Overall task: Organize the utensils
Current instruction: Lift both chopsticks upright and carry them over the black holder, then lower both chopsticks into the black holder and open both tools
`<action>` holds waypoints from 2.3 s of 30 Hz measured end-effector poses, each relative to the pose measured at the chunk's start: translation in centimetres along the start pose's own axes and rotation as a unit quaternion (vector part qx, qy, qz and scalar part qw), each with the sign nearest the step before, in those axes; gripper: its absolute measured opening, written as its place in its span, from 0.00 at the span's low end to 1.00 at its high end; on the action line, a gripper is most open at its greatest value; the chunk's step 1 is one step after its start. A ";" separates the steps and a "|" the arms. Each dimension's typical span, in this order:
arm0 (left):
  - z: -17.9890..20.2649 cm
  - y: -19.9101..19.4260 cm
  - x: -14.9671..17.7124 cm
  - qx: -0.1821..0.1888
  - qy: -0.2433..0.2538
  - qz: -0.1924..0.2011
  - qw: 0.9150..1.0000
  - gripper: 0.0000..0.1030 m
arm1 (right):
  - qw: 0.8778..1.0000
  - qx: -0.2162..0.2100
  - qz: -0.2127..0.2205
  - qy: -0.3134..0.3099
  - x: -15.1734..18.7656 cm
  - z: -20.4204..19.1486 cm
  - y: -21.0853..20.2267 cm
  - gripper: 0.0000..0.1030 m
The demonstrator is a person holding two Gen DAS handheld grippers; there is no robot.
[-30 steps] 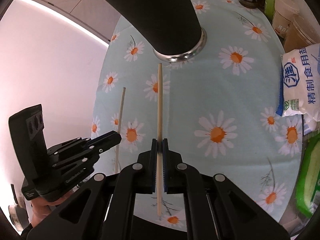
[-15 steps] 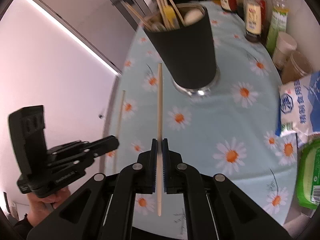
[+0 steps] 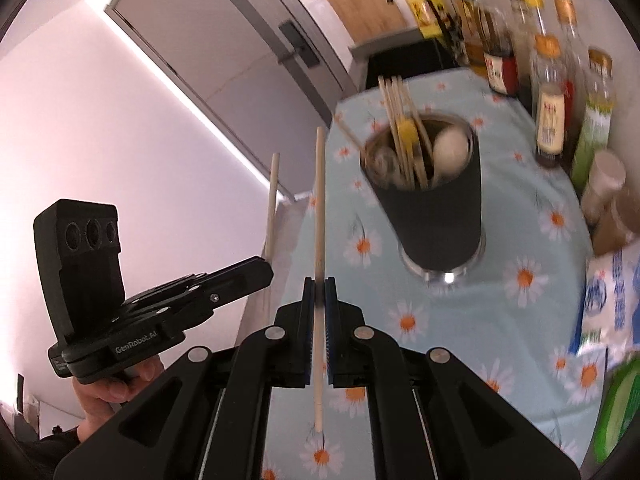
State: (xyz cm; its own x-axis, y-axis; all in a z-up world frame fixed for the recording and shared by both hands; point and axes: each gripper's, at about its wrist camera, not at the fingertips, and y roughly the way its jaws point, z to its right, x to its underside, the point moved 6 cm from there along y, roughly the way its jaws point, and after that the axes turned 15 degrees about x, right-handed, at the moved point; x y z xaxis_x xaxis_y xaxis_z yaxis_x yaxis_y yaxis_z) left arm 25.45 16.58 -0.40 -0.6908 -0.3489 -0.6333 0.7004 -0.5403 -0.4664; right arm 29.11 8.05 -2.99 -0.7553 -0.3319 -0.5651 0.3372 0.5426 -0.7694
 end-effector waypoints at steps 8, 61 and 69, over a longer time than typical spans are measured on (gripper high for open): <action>2.3 1.3 -5.6 0.043 0.053 0.057 0.996 0.03 | 0.996 -0.020 0.081 0.016 -5.2 1.8 -1.3 0.06; 1.1 5.3 -10.1 -0.004 0.143 0.151 0.978 0.16 | 0.968 0.016 0.244 0.065 -10.4 7.8 -1.2 0.22; 3.0 3.1 -8.3 -0.019 0.161 0.145 0.976 0.20 | 0.966 0.019 0.253 0.052 -8.8 6.6 -3.9 0.24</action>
State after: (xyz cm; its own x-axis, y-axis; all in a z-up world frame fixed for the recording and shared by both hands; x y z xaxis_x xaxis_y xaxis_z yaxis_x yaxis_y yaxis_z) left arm 32.87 15.50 5.26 -0.3749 -0.2214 -0.9002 0.8685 -0.4236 -0.2575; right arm 38.16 3.76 3.01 -0.5395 0.0489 -0.8405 0.6967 0.5865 -0.4131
